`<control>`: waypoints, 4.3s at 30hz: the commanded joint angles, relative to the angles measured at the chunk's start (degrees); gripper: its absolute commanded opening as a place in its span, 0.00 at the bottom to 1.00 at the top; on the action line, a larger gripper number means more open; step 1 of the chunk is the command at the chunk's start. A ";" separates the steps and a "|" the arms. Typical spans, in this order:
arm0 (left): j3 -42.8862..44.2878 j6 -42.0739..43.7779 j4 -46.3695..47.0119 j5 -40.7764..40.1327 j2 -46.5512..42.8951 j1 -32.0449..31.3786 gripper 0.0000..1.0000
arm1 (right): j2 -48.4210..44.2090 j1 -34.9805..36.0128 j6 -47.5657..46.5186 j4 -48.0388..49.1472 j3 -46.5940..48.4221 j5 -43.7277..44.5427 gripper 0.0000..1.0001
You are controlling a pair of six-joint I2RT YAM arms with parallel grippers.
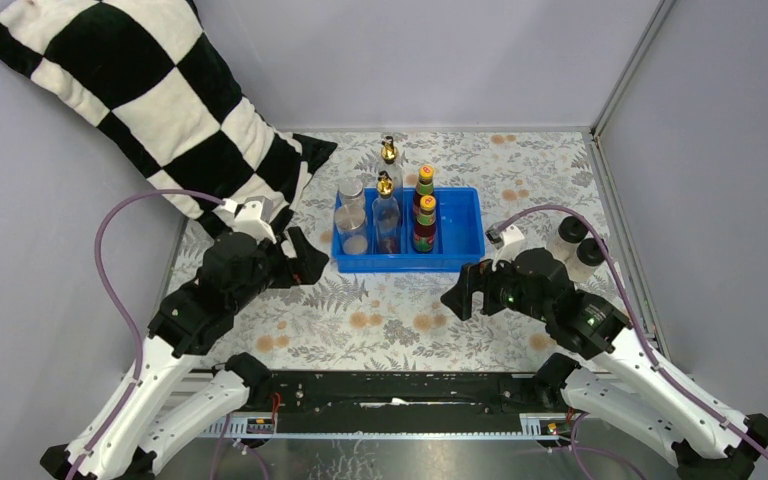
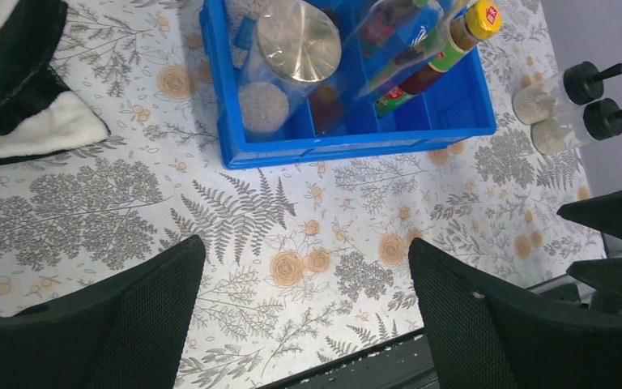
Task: Organize the condiment bottles
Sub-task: Pick up the bottle from the center of the board.
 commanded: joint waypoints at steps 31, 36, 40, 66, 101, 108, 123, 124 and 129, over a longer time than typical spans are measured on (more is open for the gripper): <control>-9.43 2.76 12.31 6.41 -2.32 -0.30 0.99 | -0.16 -0.15 -3.15 4.51 -1.81 6.34 1.00; -9.70 2.71 12.60 6.41 -3.84 -0.29 0.99 | 3.05 -0.18 -2.07 9.67 -2.24 8.66 1.00; -9.53 2.71 12.55 6.41 -4.32 -0.24 0.99 | 12.06 -0.20 -4.55 9.49 5.66 15.64 1.00; -9.85 3.22 13.20 10.73 -5.71 -0.31 0.99 | 35.40 -49.25 -5.26 1.22 22.05 21.20 1.00; -10.32 4.30 14.72 14.67 -3.94 -0.32 0.99 | 43.61 -54.07 -2.39 10.92 12.96 16.58 0.93; -10.27 4.29 14.54 14.41 -4.18 -0.26 0.99 | 45.08 -54.01 -2.46 11.33 13.62 16.77 0.82; -10.49 4.31 14.76 14.54 -3.53 -0.27 0.99 | 43.24 -53.46 -2.13 15.04 12.85 17.58 0.47; -10.49 4.29 14.76 14.55 -3.41 -0.28 0.99 | 43.14 -53.09 -2.28 15.07 12.96 17.26 0.45; -10.56 4.16 14.79 14.46 -3.23 -0.32 0.99 | 42.97 -48.49 -4.09 14.36 14.10 17.05 0.39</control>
